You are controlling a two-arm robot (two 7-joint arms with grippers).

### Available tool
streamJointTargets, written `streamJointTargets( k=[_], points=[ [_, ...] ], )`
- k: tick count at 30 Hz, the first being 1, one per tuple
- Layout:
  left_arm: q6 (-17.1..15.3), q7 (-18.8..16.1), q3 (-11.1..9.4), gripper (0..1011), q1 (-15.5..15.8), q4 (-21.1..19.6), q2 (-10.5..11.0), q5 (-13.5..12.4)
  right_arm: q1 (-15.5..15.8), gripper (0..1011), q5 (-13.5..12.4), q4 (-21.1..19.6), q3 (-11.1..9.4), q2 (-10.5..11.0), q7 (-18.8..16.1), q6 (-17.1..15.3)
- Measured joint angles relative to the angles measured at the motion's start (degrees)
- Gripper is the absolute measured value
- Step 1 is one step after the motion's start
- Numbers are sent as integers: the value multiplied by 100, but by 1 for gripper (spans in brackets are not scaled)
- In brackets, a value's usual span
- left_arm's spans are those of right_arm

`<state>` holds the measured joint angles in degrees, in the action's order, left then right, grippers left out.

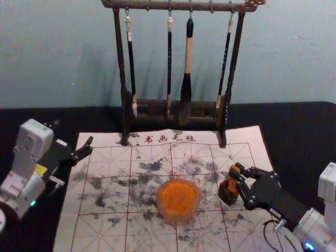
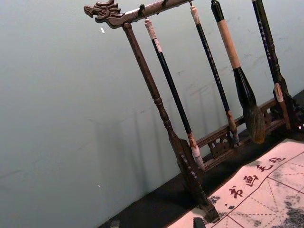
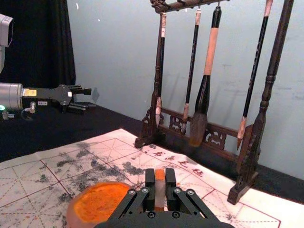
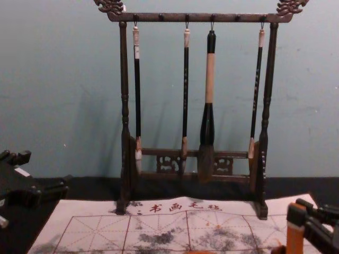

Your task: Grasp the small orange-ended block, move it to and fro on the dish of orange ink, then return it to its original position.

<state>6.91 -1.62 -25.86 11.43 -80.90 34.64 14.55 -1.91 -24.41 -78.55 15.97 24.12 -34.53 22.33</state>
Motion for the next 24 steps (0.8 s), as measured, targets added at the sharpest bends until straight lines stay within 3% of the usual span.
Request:
streamJointTargets(
  k=[24],
  points=[
    [0,0,0,1001,0,0,0,0,-232,80,45,487,111,-146,-66,5]
  ],
)
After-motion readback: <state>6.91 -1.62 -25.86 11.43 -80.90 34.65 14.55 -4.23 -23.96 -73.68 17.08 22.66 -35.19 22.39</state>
